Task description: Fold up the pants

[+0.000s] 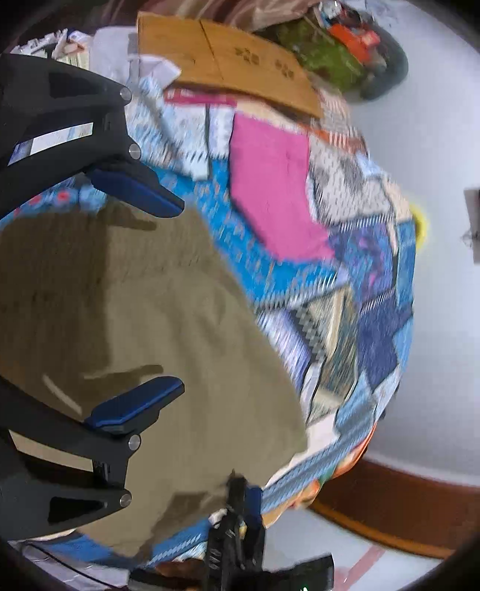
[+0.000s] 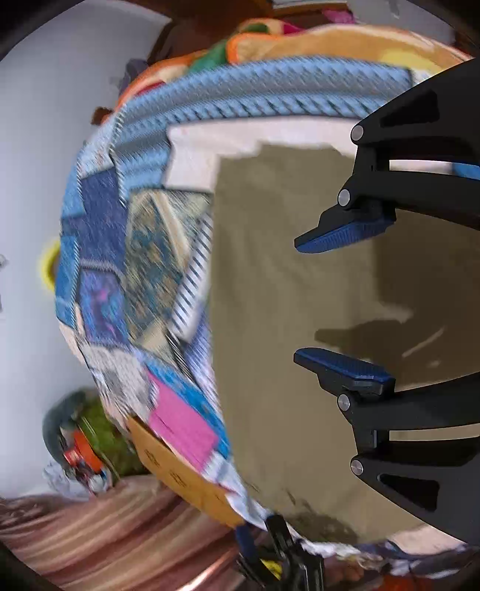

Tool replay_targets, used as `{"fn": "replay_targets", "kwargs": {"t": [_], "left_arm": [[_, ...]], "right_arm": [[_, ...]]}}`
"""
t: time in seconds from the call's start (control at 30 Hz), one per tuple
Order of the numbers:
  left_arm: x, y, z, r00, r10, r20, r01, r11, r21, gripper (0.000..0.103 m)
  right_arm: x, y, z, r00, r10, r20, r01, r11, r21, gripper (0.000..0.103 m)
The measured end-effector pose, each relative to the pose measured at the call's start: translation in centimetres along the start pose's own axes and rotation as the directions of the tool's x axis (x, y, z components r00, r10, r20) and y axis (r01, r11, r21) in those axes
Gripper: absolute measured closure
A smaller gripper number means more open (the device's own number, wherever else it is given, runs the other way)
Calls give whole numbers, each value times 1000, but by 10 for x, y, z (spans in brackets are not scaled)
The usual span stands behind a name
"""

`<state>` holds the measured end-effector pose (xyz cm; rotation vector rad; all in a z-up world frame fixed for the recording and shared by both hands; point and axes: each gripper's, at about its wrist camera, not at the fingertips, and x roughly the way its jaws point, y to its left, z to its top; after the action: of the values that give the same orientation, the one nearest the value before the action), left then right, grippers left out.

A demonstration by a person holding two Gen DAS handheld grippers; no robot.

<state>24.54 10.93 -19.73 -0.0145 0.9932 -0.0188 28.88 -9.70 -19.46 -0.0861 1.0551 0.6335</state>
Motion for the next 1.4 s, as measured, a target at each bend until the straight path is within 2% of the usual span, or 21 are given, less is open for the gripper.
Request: {"fn": "replay_targets", "kwargs": {"t": [0.07,0.13,0.2,0.23,0.4,0.53,0.63,0.77,0.97,1.03,1.13,1.3,1.4], "left_arm": [[6,-12,-9,999,-16,-34,17,1000,26,14],[13,-25,-21,998,21,-65,-16,997,70,14],[10,-33,-33,997,58,-42,-53,993,102,14],[6,-34,-37,998,62,-34,-58,993,105,14],[-11,-30,-56,998,59,-38,-56,995,88,13],[-23,-30,-74,996,81,-21,-79,994,81,13],[-30,-25,-84,997,72,-16,-71,996,49,13],[-38,-18,-90,998,68,-17,-68,997,19,13],[-52,-8,-102,988,157,-11,-157,987,19,13],[-58,2,-105,983,184,-11,-184,983,-11,13],[-69,16,-109,982,187,-9,-188,980,-59,13],[-81,28,-112,994,109,-5,-109,982,-156,13],[-76,30,-115,1000,2,-26,-8,972,-233,13]], "right_arm": [[4,9,-19,999,26,-32,-25,999,21,41],[9,14,-42,997,34,-72,-33,999,21,41],[9,20,-54,997,13,-75,-13,1000,3,41],[5,21,-60,999,2,-53,-2,1000,-9,41],[-19,25,-84,998,-27,-62,24,998,-50,41],[-35,18,-102,998,-18,-63,18,1000,-8,41],[-43,15,-120,998,-12,-60,14,1000,21,41],[-51,12,-134,998,-34,-49,36,998,47,41],[-59,15,-140,998,-47,-47,50,997,64,41],[-61,20,-140,997,-61,-49,63,997,46,41],[-67,25,-136,998,-58,-32,59,998,36,41],[-77,42,-116,999,-15,48,13,999,29,41],[-74,56,-100,996,18,90,-20,1000,22,41]]}}
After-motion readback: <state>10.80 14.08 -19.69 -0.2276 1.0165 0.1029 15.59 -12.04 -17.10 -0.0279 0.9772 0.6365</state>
